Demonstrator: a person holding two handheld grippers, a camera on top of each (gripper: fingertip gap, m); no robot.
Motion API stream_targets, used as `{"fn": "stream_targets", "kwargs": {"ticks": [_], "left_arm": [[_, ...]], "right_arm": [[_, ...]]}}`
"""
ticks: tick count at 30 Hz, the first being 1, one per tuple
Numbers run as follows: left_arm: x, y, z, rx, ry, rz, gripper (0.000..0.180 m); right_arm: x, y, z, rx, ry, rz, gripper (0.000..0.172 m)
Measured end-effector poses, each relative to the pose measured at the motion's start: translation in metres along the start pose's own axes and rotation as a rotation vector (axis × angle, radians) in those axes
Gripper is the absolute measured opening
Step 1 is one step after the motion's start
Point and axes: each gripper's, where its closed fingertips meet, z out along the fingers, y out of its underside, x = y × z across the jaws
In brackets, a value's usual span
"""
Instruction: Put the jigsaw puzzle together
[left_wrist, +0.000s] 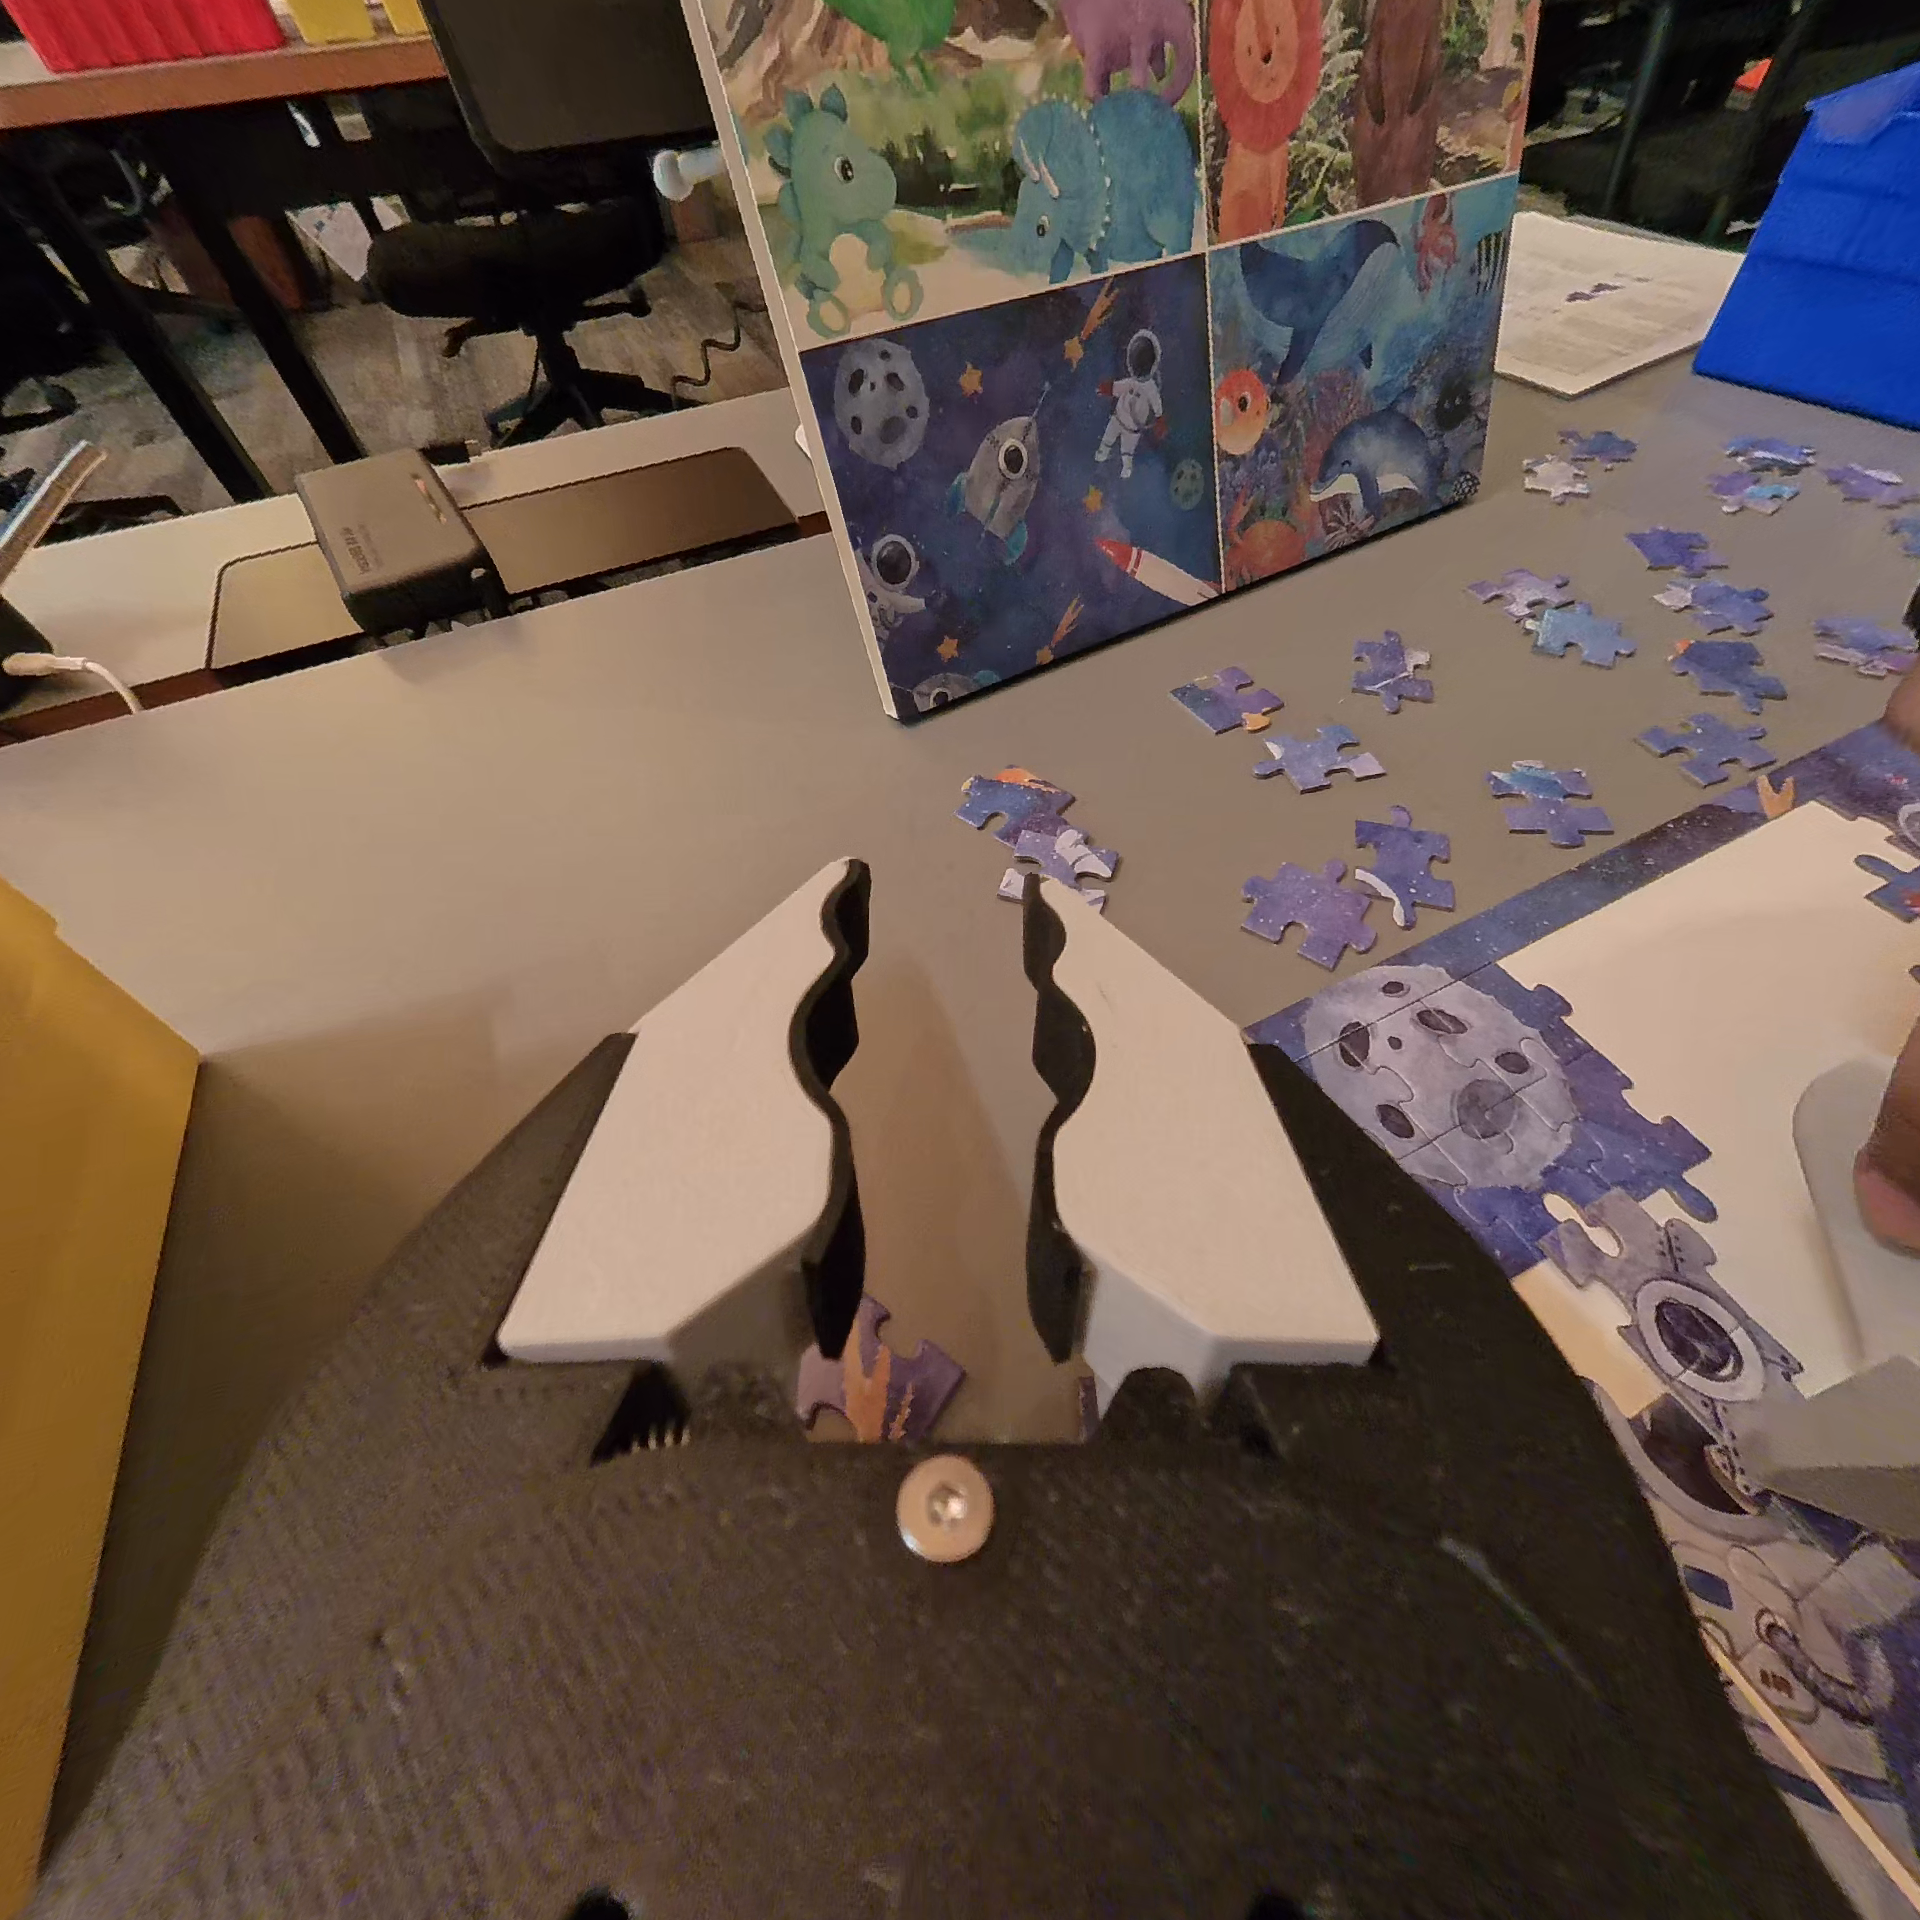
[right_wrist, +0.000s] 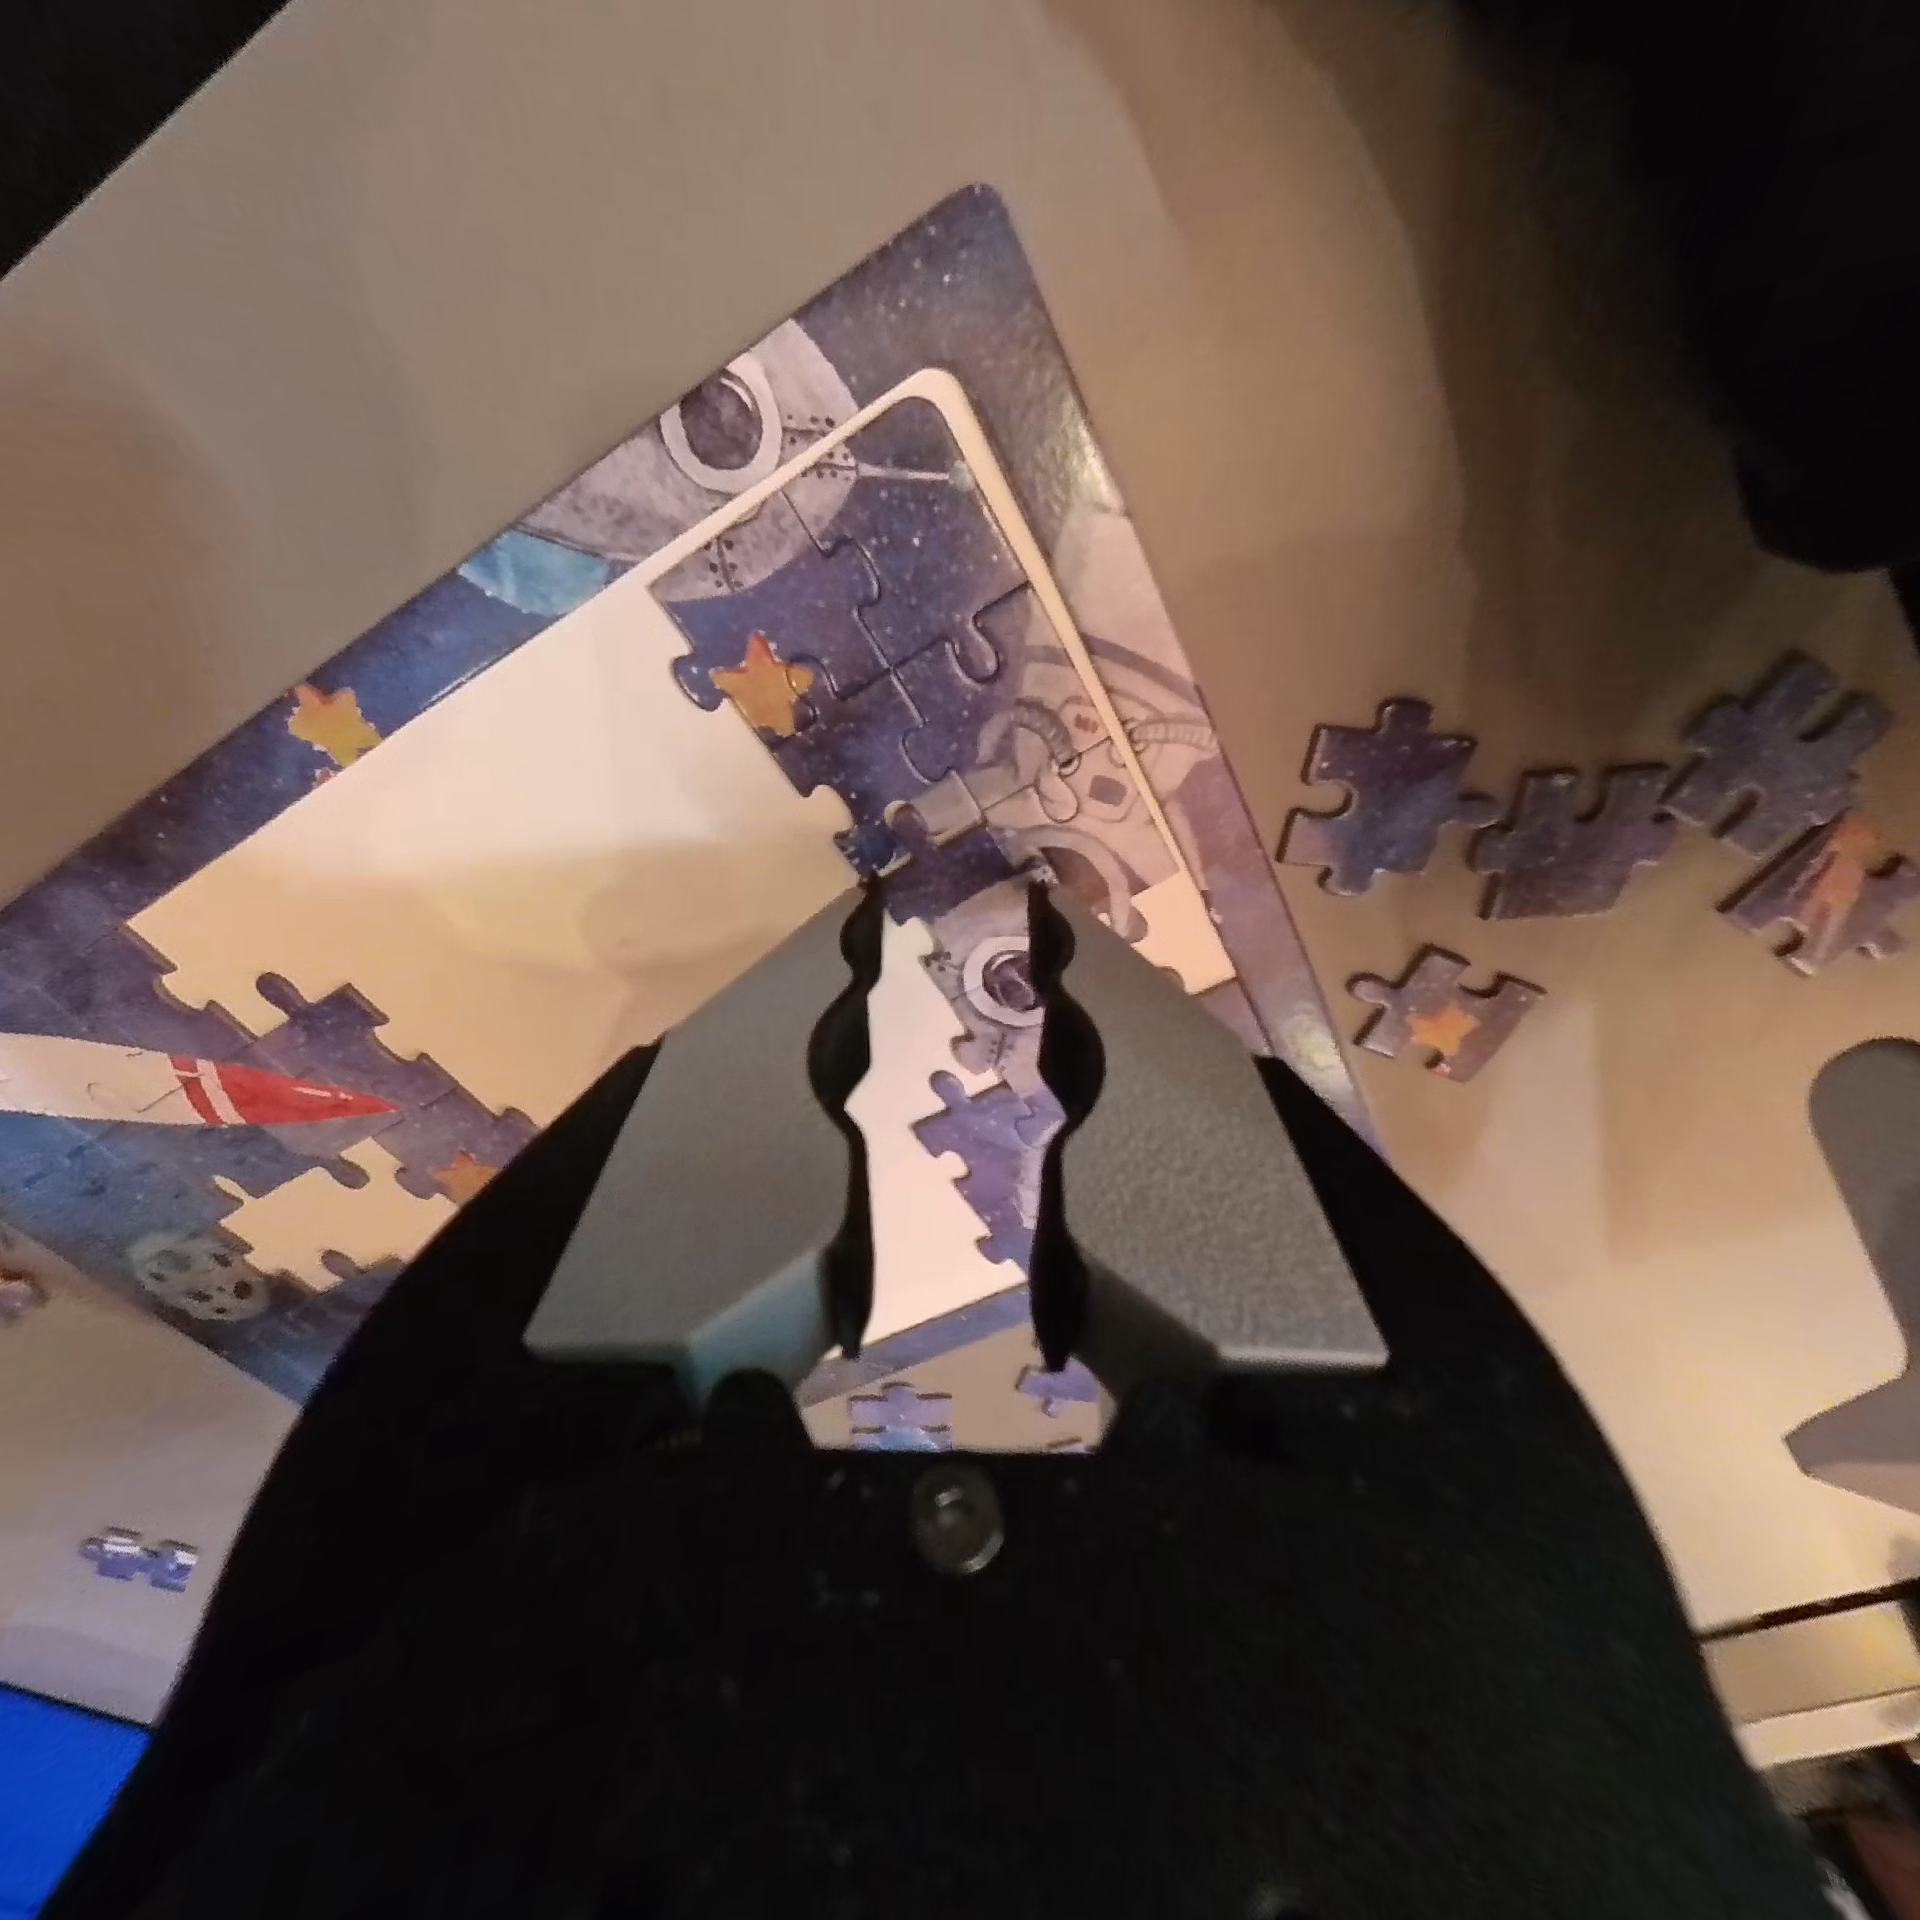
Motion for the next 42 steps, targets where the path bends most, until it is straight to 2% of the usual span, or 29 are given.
{"fn": "stream_targets", "kwargs": {"ticks": [10,34,42], "left_arm": [[0.0,0.0,0.0,0.002,0.001,0.0,0.028],[0.0,0.0,0.0,0.0,0.001,0.001,0.028],[0.0,0.0,0.001,-0.003,0.002,0.001,0.028]], "right_arm": [[-0.003,-0.001,0.003,0.016,-0.046,0.037,0.028],[-0.002,-0.001,0.001,0.028,-0.032,0.051,0.027],[0.008,0.016,-0.003,-0.027,0.037,0.044,0.03]]}}
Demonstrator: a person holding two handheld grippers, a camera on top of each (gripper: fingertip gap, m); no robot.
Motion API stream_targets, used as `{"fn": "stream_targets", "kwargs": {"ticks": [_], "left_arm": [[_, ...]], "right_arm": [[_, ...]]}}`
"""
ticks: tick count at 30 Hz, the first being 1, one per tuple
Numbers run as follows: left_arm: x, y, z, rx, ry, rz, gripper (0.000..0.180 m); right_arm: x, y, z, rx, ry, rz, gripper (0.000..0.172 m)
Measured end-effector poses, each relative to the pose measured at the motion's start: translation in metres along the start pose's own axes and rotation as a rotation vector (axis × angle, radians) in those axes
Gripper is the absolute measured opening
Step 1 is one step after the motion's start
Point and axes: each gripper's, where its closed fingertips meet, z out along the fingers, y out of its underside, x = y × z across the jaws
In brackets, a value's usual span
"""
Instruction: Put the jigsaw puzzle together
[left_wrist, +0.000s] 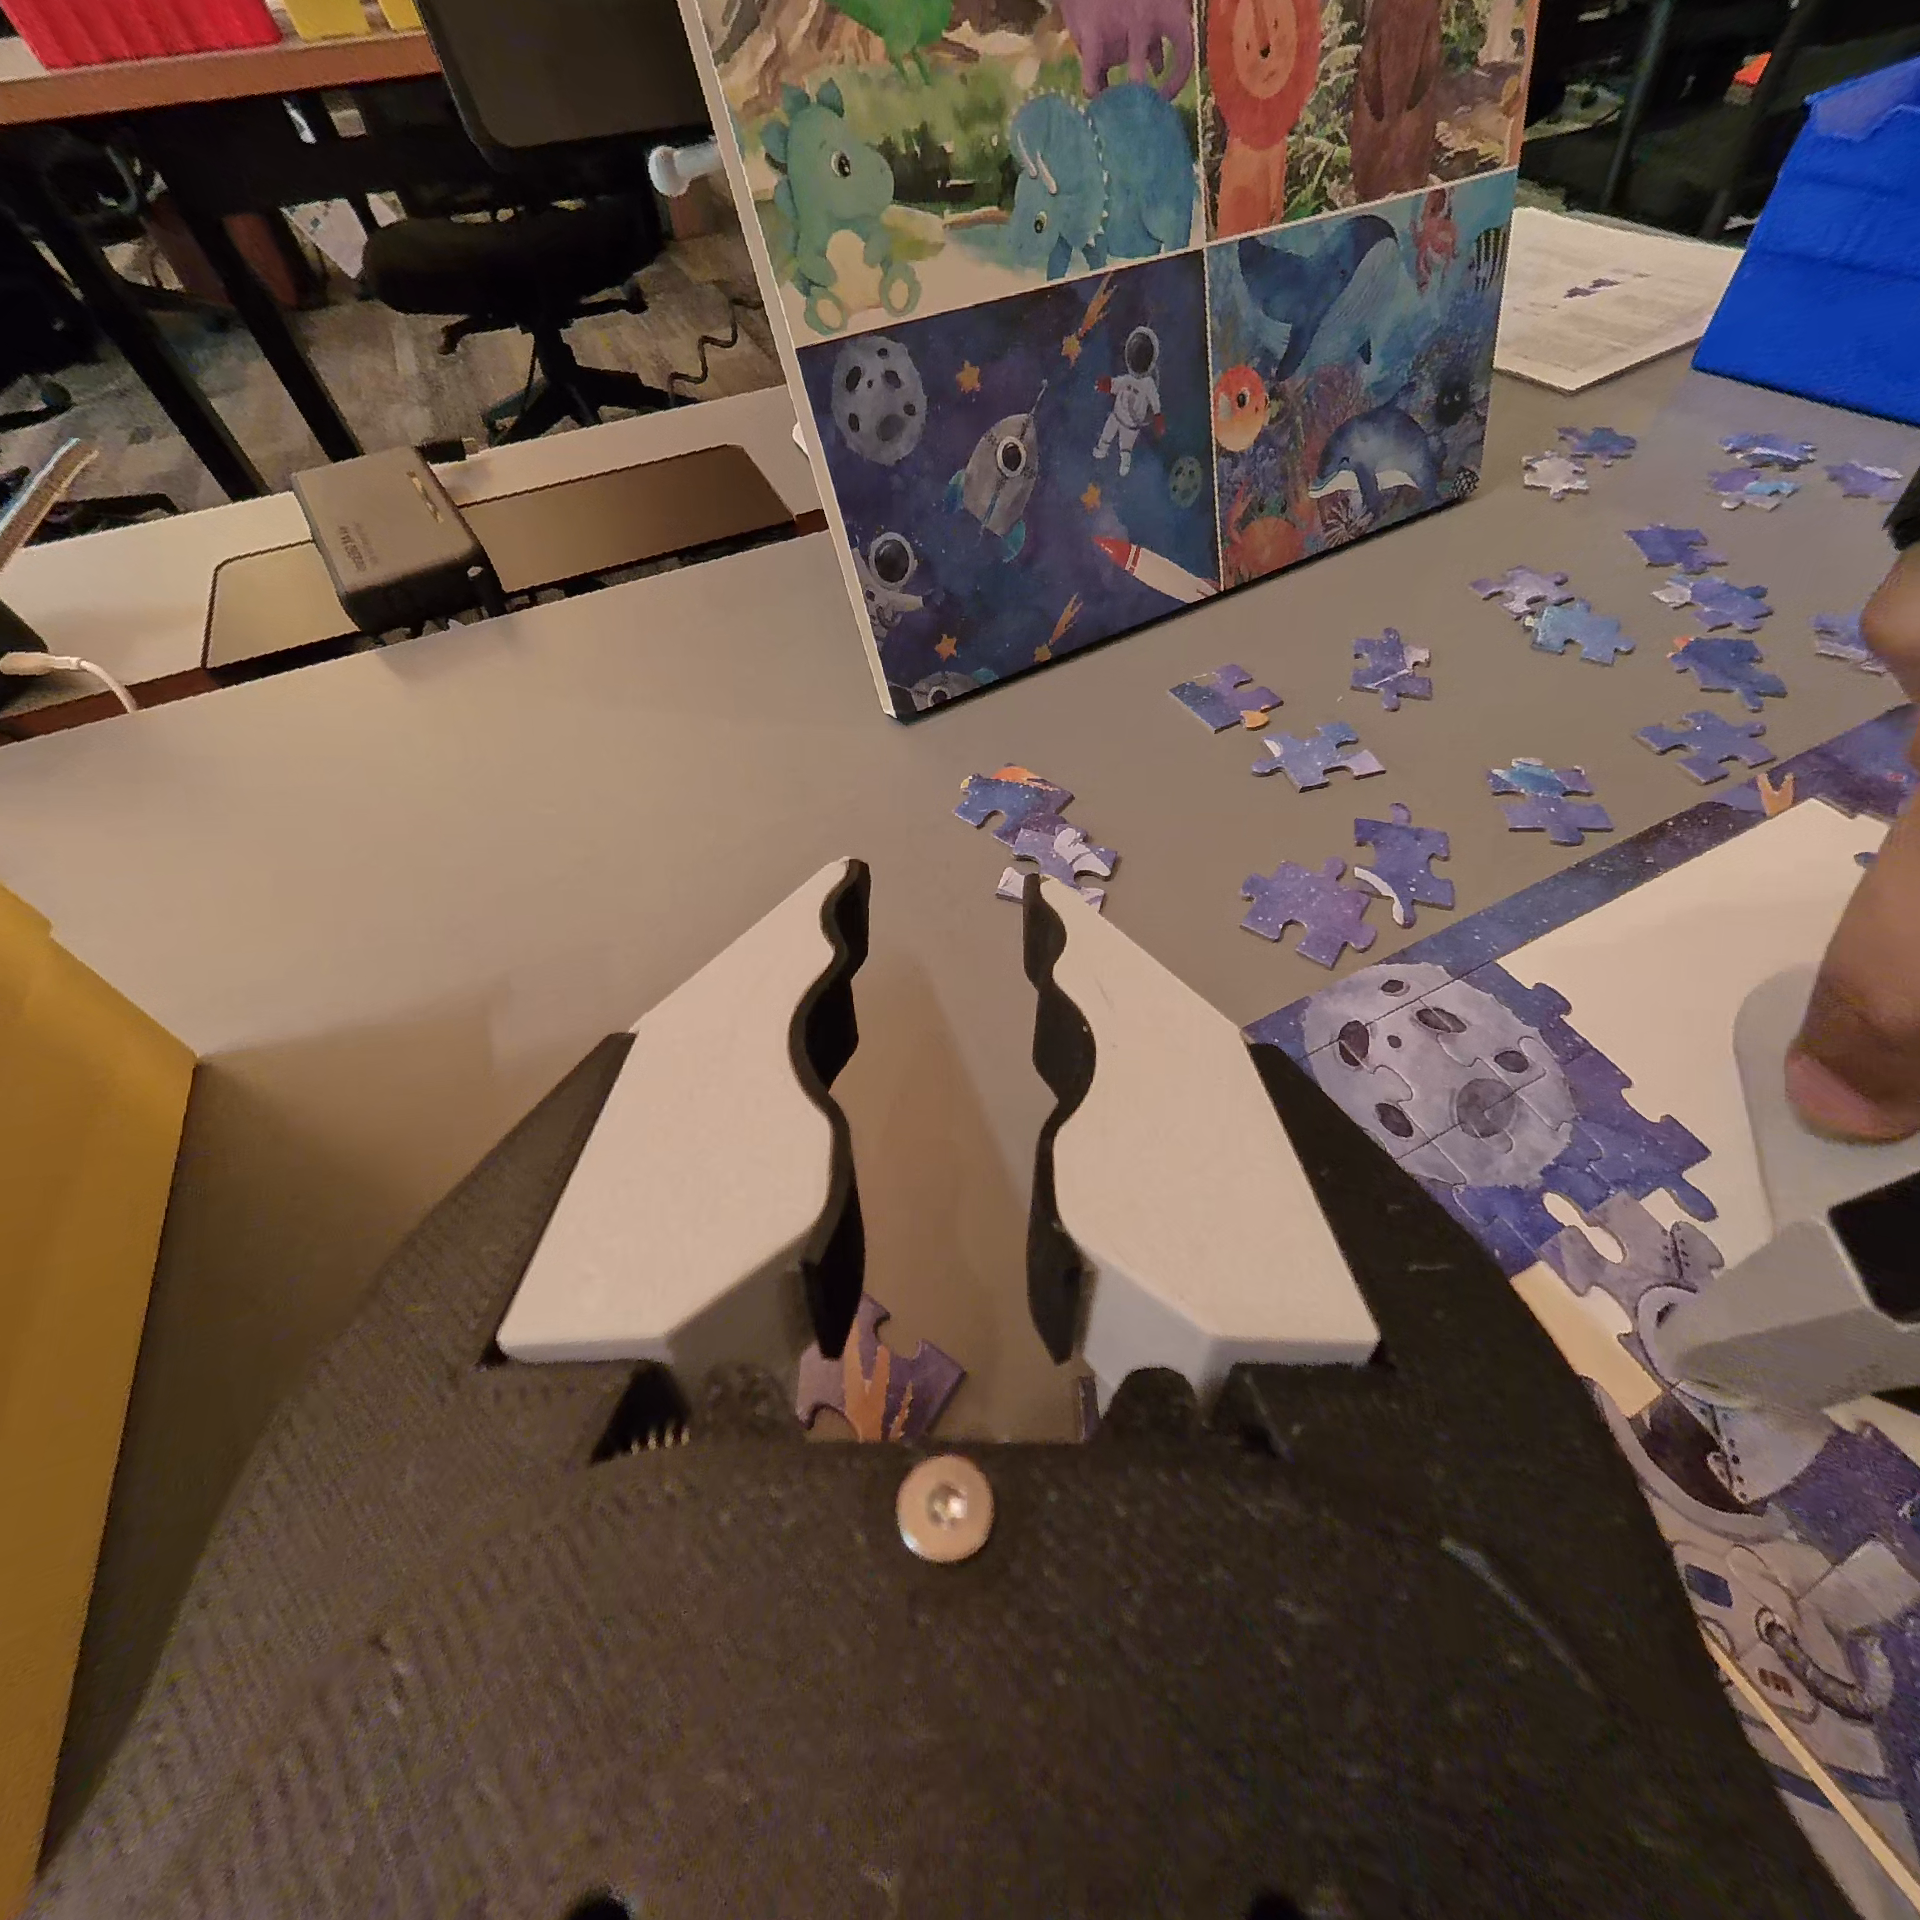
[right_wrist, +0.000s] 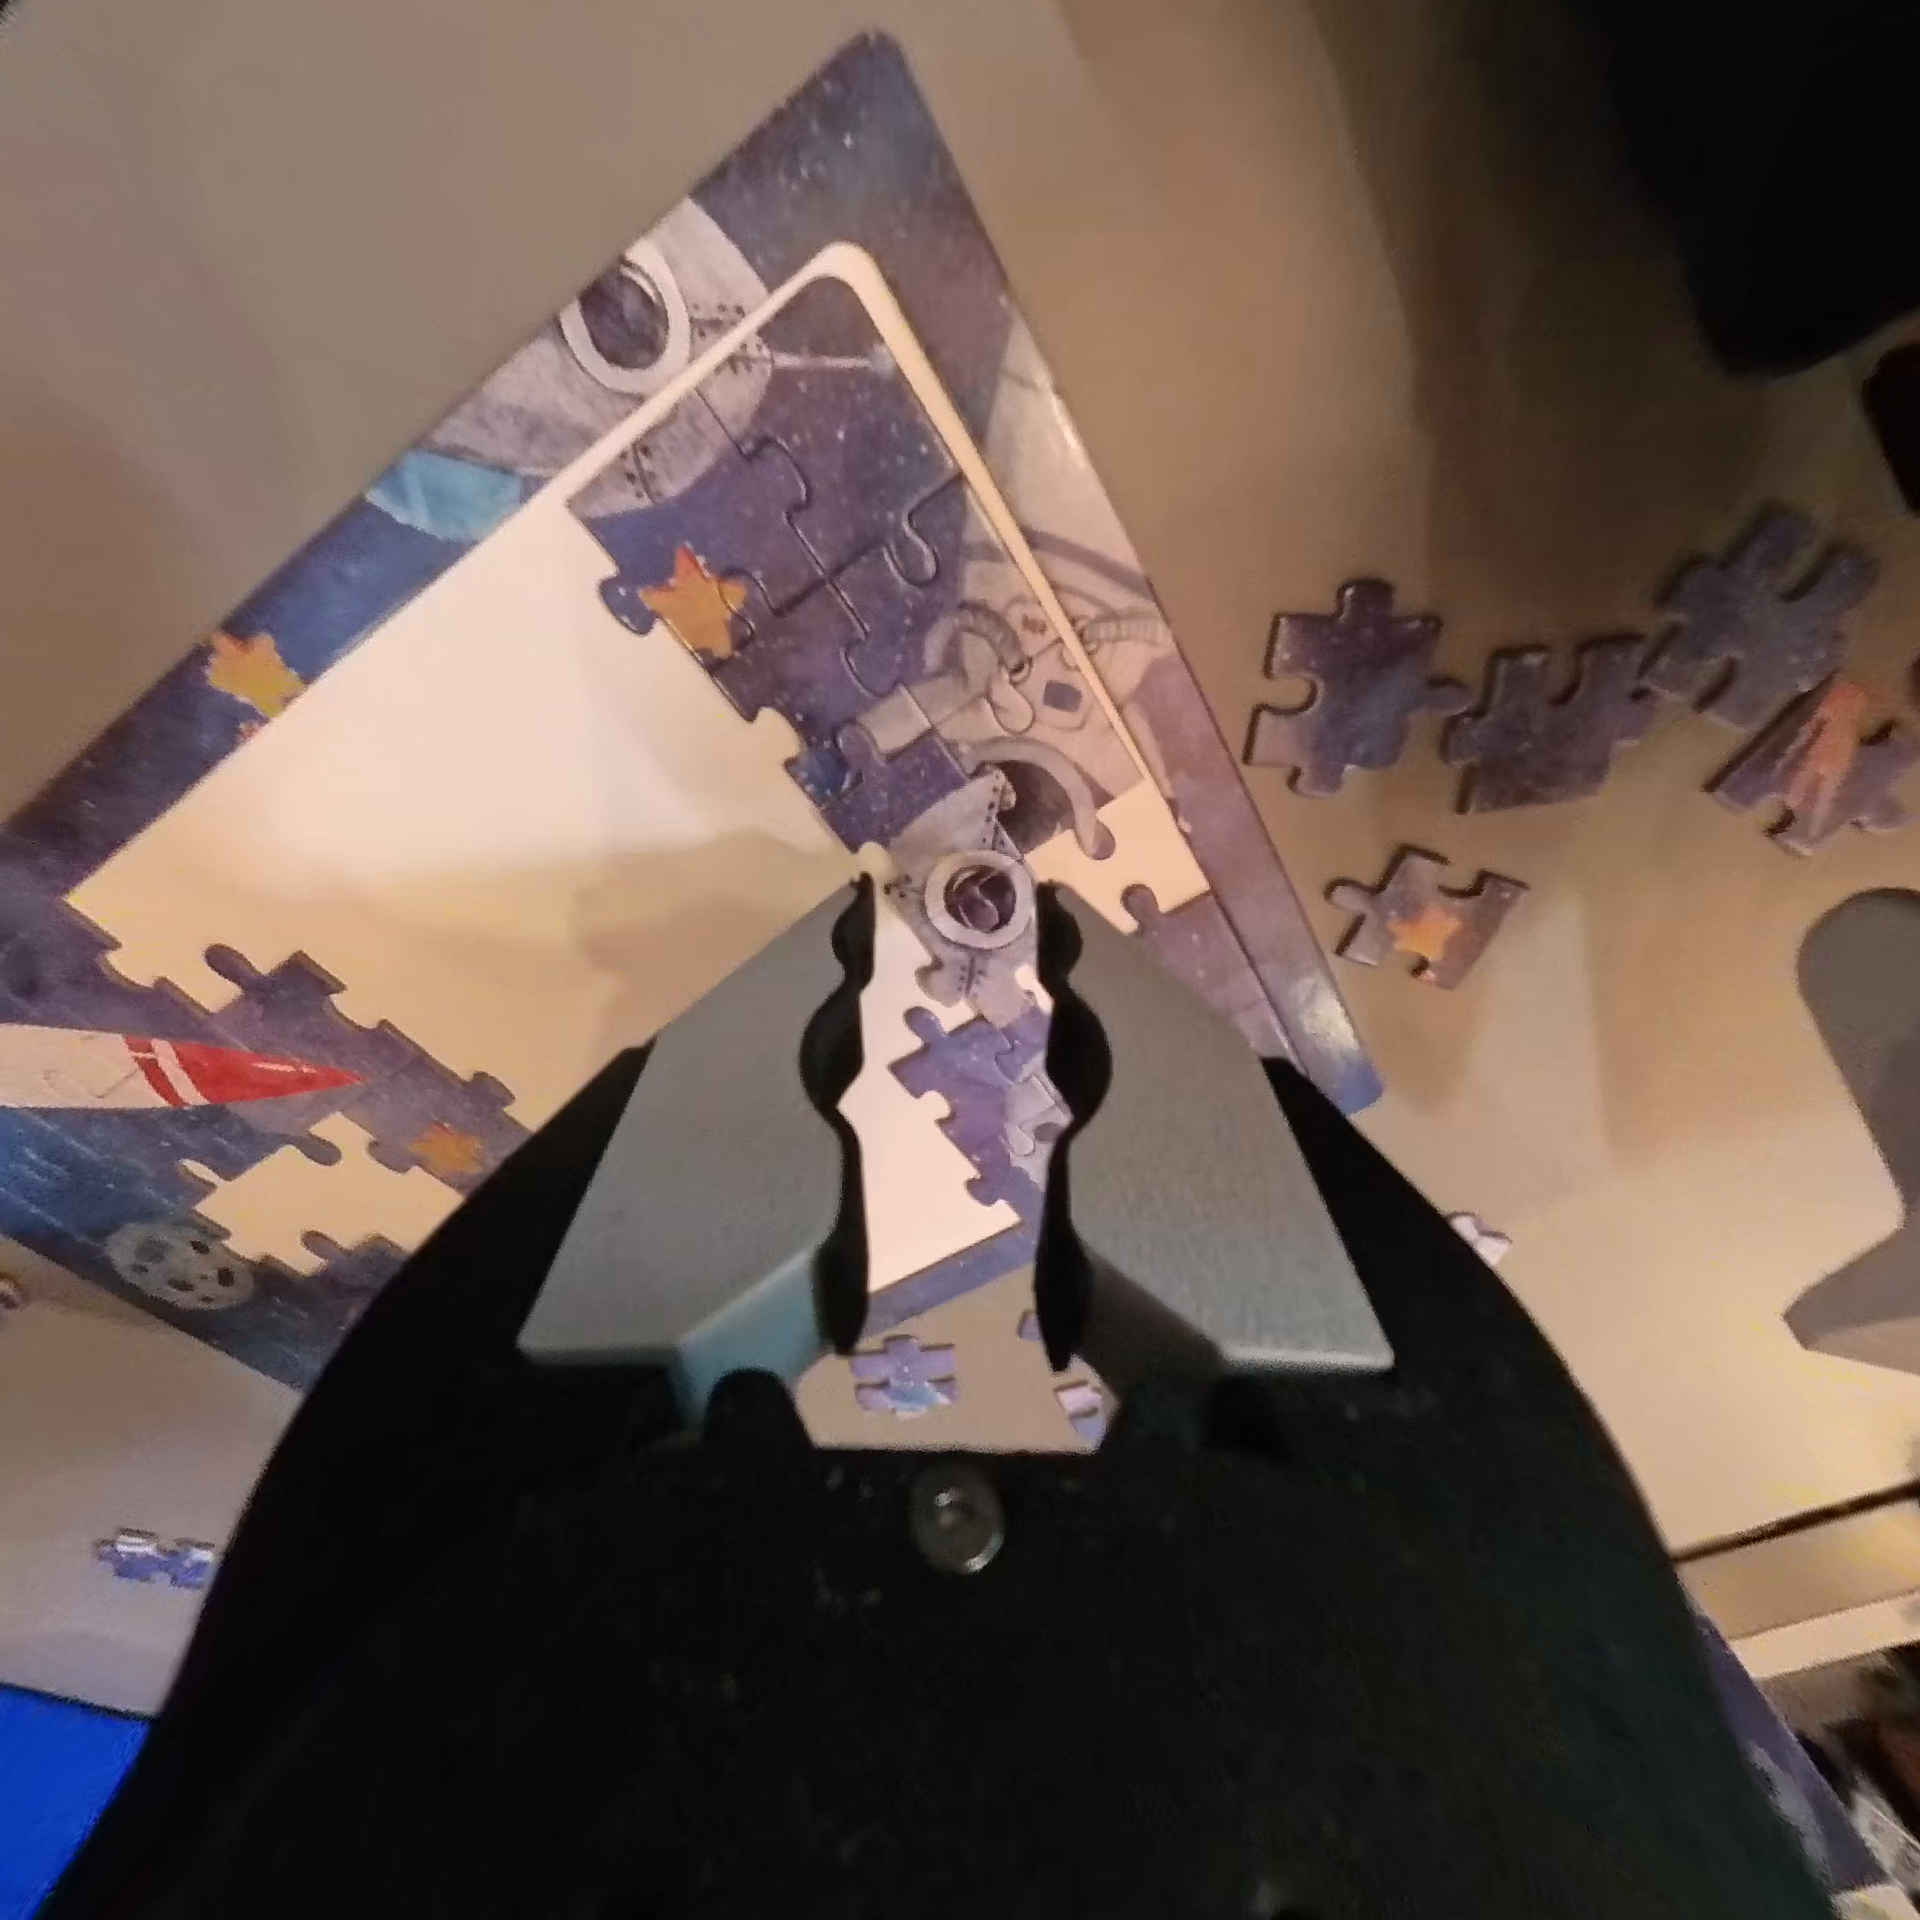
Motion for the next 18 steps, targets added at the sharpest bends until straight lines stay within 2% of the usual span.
{"fn": "stream_targets", "kwargs": {"ticks": [11,18], "left_arm": [[-0.0005,0.0006,0.0001,-0.002,0.0,-0.003,0.028],[-0.0005,0.0003,-0.0003,0.0,0.0,-0.004,0.029]], "right_arm": [[0.0006,0.0045,0.0085,-0.072,-0.012,-0.086,0.034],[-0.0011,0.0043,0.0094,-0.091,-0.068,-0.088,0.03]]}}
